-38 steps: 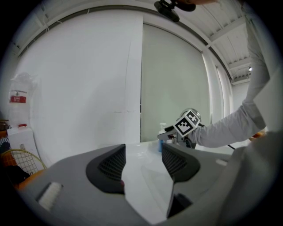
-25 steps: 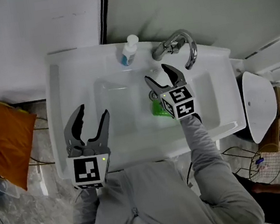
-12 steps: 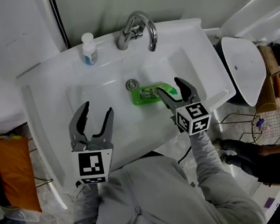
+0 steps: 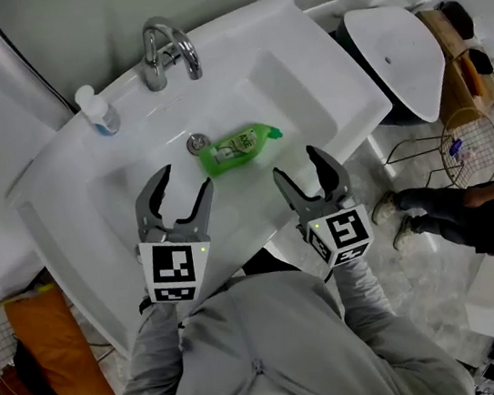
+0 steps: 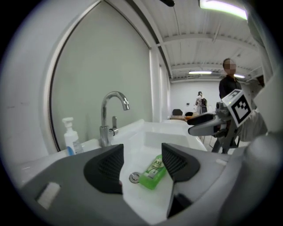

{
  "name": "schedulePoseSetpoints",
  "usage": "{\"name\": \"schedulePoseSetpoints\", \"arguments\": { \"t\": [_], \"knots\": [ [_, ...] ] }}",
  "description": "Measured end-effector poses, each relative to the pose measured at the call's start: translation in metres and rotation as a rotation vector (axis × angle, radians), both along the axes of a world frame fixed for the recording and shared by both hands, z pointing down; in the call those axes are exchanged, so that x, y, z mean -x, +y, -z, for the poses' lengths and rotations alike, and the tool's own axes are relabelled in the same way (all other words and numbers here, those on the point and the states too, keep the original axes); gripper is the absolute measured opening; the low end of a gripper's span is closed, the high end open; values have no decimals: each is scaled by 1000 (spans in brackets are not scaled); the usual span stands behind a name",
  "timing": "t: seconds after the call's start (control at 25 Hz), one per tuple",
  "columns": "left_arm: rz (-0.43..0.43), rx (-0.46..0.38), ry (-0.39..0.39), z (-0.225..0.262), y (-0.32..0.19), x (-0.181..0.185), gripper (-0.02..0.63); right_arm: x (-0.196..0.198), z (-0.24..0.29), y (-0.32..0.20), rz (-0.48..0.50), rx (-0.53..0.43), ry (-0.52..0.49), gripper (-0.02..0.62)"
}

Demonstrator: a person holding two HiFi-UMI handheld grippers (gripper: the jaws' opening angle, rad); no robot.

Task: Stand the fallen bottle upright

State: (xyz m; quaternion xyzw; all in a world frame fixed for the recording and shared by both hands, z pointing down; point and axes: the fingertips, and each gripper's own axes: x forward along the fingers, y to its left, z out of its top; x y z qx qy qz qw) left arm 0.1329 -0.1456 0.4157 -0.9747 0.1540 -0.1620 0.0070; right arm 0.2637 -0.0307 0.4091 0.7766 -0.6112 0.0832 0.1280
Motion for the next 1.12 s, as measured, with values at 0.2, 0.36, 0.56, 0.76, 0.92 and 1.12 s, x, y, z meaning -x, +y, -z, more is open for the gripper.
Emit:
{"name": "schedulePoseSetpoints", "arguments": {
  "t": [0.2,0.36,0.56,0.76,0.92,1.12],
  "knots": [
    [-175,-12,-111,-30,17,-44,298,4,-2,27,-75,-22,-27,291],
    [-284,-5,-232,-64,26,-83,306,-6,-9,47,-129,-17,-51,291],
    [-437,-81,-433,-116,38,-123,361,-19,-19,63,-179,-15,-87,291],
    [-545,-161,-575,-158,51,-152,388,-31,-25,73,-205,-5,-96,291],
    [-588,-191,-668,-188,56,-161,403,-40,-31,81,-227,7,-102,291],
    [-587,-178,-762,-222,50,-166,419,-51,-37,89,-250,26,-117,291]
  ]
}}
